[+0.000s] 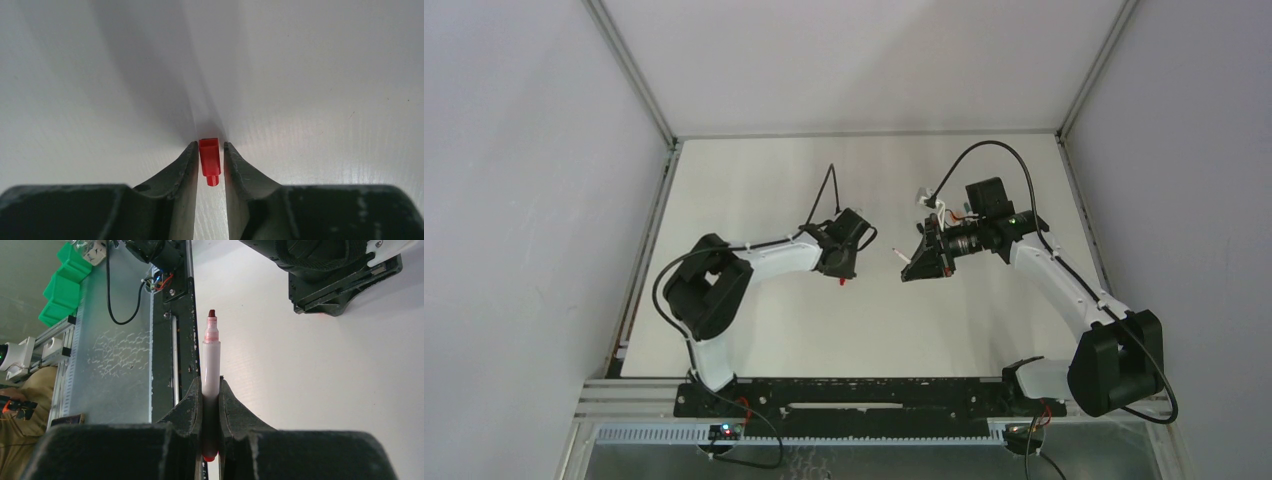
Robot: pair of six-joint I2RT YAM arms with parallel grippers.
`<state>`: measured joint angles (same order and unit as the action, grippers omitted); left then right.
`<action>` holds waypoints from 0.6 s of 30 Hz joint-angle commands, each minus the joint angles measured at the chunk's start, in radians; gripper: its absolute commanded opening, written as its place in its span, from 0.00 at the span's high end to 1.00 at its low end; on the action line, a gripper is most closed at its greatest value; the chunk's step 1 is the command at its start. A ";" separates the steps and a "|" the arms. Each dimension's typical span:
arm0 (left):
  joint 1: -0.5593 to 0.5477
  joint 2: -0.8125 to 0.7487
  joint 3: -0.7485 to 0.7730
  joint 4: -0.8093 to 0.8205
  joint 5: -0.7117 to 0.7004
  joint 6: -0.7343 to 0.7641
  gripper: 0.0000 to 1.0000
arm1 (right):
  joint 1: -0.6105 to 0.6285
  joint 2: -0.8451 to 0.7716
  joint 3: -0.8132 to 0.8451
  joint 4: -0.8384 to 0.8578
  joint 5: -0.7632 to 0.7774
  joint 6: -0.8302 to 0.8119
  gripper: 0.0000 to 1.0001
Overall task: Insert the pens into the pen caps
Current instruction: Insert the pen into the pen cap.
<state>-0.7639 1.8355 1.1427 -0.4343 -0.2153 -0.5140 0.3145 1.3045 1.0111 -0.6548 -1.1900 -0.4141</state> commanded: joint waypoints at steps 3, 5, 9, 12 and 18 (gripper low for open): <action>-0.010 0.031 0.076 -0.055 -0.021 0.020 0.73 | 0.003 -0.002 0.038 0.005 -0.012 -0.017 1.00; -0.011 0.039 0.085 -0.077 -0.026 0.019 0.74 | 0.004 -0.003 0.037 0.005 -0.013 -0.017 1.00; -0.015 0.056 0.106 -0.120 -0.031 0.027 0.75 | 0.003 -0.005 0.037 0.004 -0.014 -0.017 1.00; -0.018 0.068 0.121 -0.147 -0.033 0.035 0.78 | 0.003 -0.008 0.038 0.004 -0.014 -0.017 1.00; -0.018 0.049 0.137 -0.154 -0.052 0.039 0.97 | 0.002 -0.011 0.038 0.003 -0.013 -0.019 1.00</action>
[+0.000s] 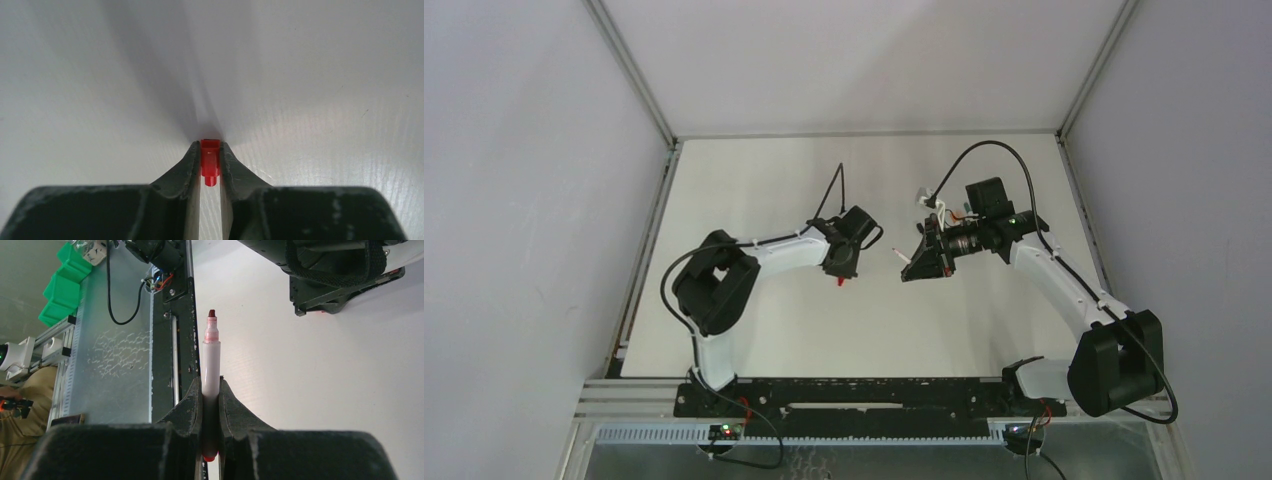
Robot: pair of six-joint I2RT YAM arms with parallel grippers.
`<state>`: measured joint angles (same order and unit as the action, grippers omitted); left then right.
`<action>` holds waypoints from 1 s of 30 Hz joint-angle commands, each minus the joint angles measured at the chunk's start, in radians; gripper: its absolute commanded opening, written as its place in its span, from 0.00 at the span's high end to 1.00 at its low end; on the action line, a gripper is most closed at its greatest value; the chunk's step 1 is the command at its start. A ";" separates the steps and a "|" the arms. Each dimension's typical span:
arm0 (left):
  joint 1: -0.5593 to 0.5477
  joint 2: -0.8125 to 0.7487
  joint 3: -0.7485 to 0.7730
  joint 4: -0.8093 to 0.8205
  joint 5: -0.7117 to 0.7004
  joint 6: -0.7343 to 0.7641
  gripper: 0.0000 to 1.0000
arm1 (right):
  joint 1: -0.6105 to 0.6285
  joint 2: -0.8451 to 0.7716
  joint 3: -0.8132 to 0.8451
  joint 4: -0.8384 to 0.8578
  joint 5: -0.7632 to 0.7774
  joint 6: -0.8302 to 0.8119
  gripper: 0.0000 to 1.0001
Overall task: Insert the pens into the pen caps
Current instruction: Insert the pen into the pen cap.
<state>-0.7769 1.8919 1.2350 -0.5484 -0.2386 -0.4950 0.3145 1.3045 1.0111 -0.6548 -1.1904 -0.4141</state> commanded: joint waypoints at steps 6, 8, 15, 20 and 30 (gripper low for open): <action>-0.006 -0.185 -0.032 0.051 -0.058 -0.012 1.00 | 0.002 -0.025 0.038 -0.006 -0.009 -0.037 1.00; -0.006 -0.288 -0.100 0.132 -0.053 -0.028 1.00 | 0.001 -0.036 0.037 -0.011 -0.008 -0.046 1.00; -0.007 -0.706 -0.401 0.573 0.093 -0.078 1.00 | 0.002 -0.099 0.037 -0.012 0.008 -0.084 1.00; -0.008 -0.947 -0.654 1.001 0.192 -0.137 1.00 | 0.013 -0.178 0.038 0.116 0.018 0.045 1.00; -0.042 -1.105 -0.876 1.624 0.206 -0.167 1.00 | 0.093 -0.161 0.123 0.227 -0.107 0.226 1.00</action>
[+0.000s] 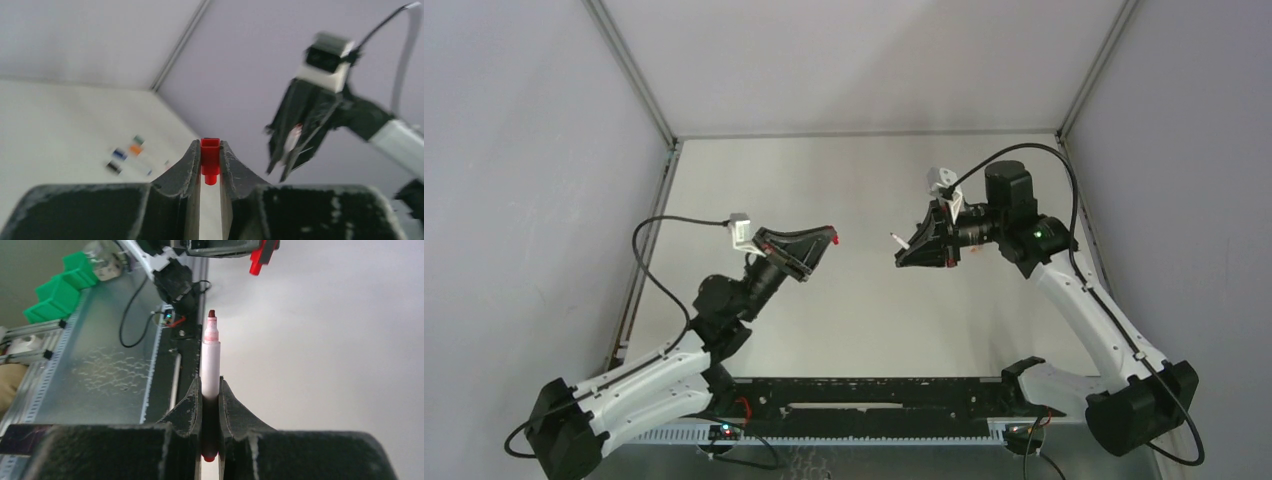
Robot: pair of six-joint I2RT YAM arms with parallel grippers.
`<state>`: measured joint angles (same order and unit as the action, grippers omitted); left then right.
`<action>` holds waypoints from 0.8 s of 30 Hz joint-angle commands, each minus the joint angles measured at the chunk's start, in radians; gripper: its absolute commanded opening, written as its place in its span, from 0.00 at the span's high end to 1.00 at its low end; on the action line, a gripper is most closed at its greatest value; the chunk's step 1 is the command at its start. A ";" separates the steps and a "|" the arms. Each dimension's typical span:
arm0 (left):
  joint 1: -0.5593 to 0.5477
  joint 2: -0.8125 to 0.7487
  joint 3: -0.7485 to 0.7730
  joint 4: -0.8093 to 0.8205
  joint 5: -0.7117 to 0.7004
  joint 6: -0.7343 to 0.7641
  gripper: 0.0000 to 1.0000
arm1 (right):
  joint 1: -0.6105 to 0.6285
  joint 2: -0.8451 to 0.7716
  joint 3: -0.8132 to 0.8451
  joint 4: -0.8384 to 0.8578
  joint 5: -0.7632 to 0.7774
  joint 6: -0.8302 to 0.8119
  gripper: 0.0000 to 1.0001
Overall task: Insert the pens into the pen caps
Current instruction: Insert the pen into the pen cap.
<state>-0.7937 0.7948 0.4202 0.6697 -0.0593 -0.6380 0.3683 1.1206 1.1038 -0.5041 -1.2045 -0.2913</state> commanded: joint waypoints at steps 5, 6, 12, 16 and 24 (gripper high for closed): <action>-0.102 0.087 -0.088 0.736 -0.004 0.044 1.00 | 0.055 -0.035 -0.075 0.182 -0.149 0.136 1.00; -0.116 0.103 -0.072 0.739 -0.011 0.058 1.00 | 0.055 -0.045 -0.103 0.216 -0.148 0.146 1.00; -0.197 0.214 0.036 0.745 -0.053 0.124 1.00 | 0.055 -0.068 -0.114 0.234 -0.126 0.163 1.00; -0.236 0.272 0.089 0.752 -0.075 0.159 1.00 | 0.055 -0.080 -0.124 0.279 -0.094 0.225 1.00; -0.266 0.334 0.136 0.760 -0.125 0.169 1.00 | 0.064 -0.096 -0.152 0.380 -0.074 0.334 1.00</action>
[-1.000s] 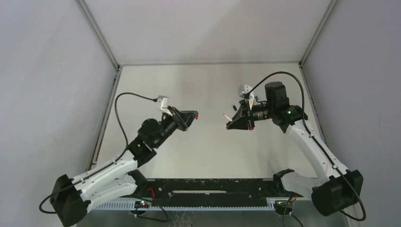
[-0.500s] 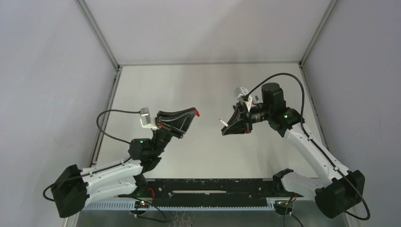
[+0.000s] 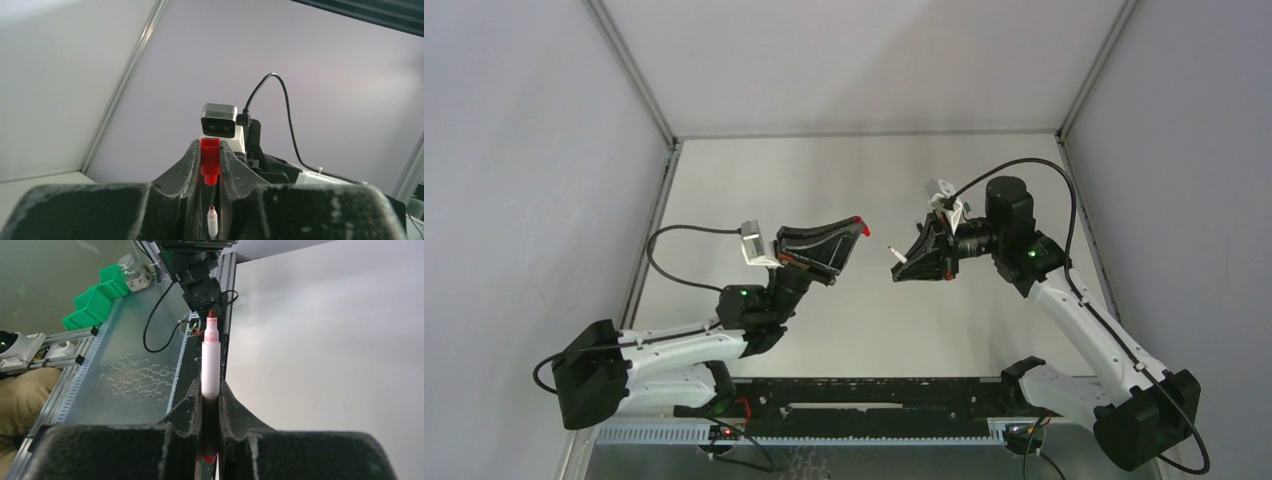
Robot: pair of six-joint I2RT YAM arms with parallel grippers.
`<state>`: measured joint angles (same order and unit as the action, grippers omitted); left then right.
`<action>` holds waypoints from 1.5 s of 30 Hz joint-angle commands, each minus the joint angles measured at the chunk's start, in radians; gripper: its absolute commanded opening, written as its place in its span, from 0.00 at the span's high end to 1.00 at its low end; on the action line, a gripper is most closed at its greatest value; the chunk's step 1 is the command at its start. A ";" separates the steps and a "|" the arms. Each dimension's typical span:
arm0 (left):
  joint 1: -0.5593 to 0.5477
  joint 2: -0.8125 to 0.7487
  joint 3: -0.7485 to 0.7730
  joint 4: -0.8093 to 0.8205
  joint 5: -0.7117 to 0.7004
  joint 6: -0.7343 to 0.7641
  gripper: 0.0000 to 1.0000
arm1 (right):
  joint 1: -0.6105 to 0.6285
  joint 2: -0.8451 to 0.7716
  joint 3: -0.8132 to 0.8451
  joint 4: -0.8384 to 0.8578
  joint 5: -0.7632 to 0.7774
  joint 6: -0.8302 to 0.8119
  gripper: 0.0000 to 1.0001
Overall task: Insert the pens into the pen caps
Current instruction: Insert the pen into the pen cap.
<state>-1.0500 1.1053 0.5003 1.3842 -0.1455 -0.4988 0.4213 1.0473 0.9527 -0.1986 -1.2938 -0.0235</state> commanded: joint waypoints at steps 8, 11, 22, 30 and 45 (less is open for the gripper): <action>-0.018 0.072 0.085 0.050 -0.048 0.005 1.00 | 0.021 -0.029 -0.002 0.087 0.048 0.092 1.00; -0.022 0.093 0.101 0.050 -0.038 -0.007 1.00 | 0.023 -0.029 -0.009 0.104 0.059 0.109 1.00; -0.032 0.118 0.114 0.052 -0.034 -0.019 1.00 | 0.017 -0.037 -0.009 0.137 0.092 0.175 1.00; -0.035 0.137 0.123 0.053 -0.037 -0.030 1.00 | 0.013 -0.041 -0.010 0.143 0.108 0.189 1.00; -0.036 0.146 0.125 0.053 -0.032 -0.052 1.00 | 0.001 -0.046 -0.009 0.149 0.126 0.205 1.00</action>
<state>-1.0798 1.2438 0.5655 1.3975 -0.1802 -0.5346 0.4297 1.0222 0.9440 -0.0841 -1.1778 0.1577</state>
